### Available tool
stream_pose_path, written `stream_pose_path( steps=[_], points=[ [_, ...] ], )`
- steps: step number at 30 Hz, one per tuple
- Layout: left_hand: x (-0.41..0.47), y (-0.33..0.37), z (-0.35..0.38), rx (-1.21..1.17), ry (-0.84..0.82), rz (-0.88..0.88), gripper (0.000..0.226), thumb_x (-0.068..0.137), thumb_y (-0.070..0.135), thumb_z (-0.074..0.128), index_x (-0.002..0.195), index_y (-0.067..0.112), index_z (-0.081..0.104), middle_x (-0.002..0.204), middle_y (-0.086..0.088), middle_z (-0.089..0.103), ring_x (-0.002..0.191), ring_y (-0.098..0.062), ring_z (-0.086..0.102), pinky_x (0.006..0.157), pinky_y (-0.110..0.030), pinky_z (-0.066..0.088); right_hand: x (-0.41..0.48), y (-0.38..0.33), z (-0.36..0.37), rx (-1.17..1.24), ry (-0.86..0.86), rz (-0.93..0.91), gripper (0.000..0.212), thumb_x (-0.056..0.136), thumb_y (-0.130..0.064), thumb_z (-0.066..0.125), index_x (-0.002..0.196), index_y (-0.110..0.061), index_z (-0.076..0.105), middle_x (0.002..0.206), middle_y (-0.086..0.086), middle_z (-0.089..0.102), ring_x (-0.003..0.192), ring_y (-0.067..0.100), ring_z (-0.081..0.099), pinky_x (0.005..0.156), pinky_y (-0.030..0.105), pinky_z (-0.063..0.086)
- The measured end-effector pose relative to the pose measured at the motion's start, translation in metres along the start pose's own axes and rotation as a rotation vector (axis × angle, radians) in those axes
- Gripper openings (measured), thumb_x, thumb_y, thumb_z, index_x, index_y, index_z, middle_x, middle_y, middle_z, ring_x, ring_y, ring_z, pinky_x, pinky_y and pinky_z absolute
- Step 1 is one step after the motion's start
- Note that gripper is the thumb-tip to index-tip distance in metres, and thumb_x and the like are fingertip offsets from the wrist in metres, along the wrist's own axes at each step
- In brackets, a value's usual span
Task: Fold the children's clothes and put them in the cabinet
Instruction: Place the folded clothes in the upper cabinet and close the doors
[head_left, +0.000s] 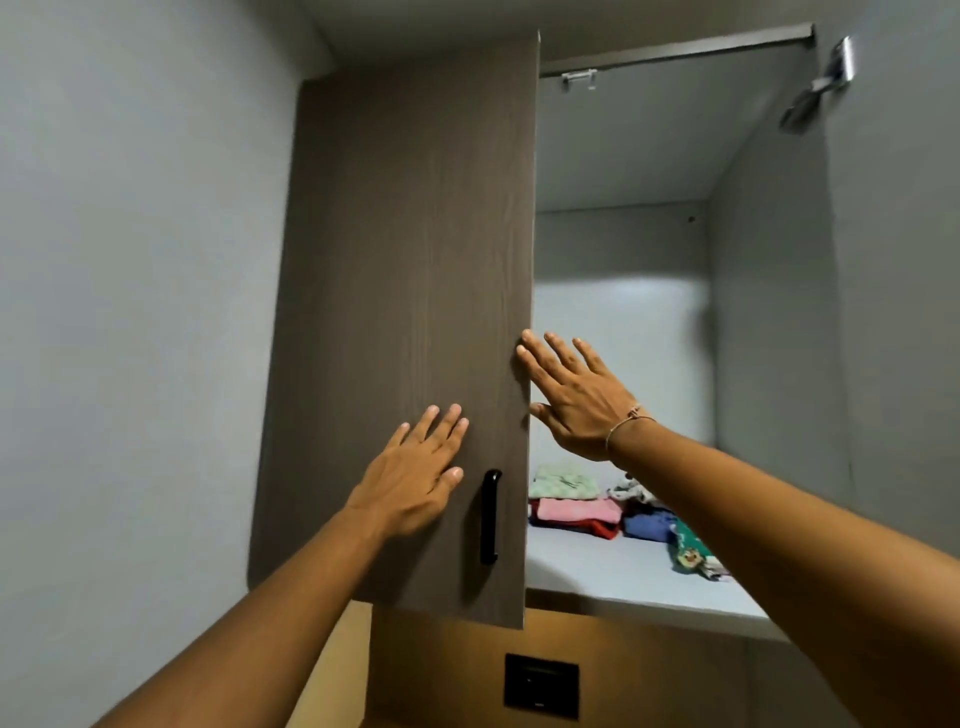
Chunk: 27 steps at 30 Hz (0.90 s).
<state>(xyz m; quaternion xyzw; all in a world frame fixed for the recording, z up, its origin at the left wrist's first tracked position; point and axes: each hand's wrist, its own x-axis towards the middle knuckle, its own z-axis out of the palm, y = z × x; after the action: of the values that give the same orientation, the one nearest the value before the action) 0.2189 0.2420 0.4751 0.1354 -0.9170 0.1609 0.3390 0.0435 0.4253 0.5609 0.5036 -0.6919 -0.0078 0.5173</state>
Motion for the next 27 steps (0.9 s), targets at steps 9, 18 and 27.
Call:
stream_pose_path(
  steps=[9, 18, 27],
  points=[
    [0.006, -0.014, 0.037, -0.064, 0.091, 0.018, 0.062, 0.101, 0.039, 0.025, 0.148, 0.026, -0.013, 0.159, 0.003, -0.019, 0.146, -0.017, -0.019, 0.122, -0.044, -0.002, 0.009, -0.006, 0.027, -0.038, -0.059, 0.106, 0.070, 0.098, -0.053, 0.015, 0.151, -0.018, -0.013, 0.161, 0.005, -0.015, 0.148, 0.028, -0.010, 0.121, 0.050, 0.000],
    [0.011, 0.015, -0.028, 0.015, 0.203, 0.084, 0.061, 0.097, 0.042, 0.032, 0.153, 0.022, 0.019, 0.161, -0.002, 0.020, 0.148, -0.020, 0.018, 0.117, -0.042, 0.019, -0.073, -0.025, -0.033, 0.439, 0.008, 0.483, 0.064, 0.102, -0.034, 0.028, 0.152, -0.020, -0.008, 0.161, 0.000, -0.014, 0.147, 0.021, -0.016, 0.120, 0.042, -0.006],
    [0.009, 0.275, -0.165, -0.174, 0.534, 0.708, 0.063, 0.098, 0.044, 0.026, 0.154, 0.016, 0.017, 0.162, -0.006, 0.013, 0.150, -0.024, 0.006, 0.122, -0.045, 0.008, -0.279, -0.019, -0.219, 0.143, 0.617, 0.877, 0.068, 0.096, -0.037, 0.028, 0.153, -0.013, -0.001, 0.162, 0.004, -0.006, 0.148, 0.020, -0.016, 0.119, 0.033, -0.013]
  ],
)
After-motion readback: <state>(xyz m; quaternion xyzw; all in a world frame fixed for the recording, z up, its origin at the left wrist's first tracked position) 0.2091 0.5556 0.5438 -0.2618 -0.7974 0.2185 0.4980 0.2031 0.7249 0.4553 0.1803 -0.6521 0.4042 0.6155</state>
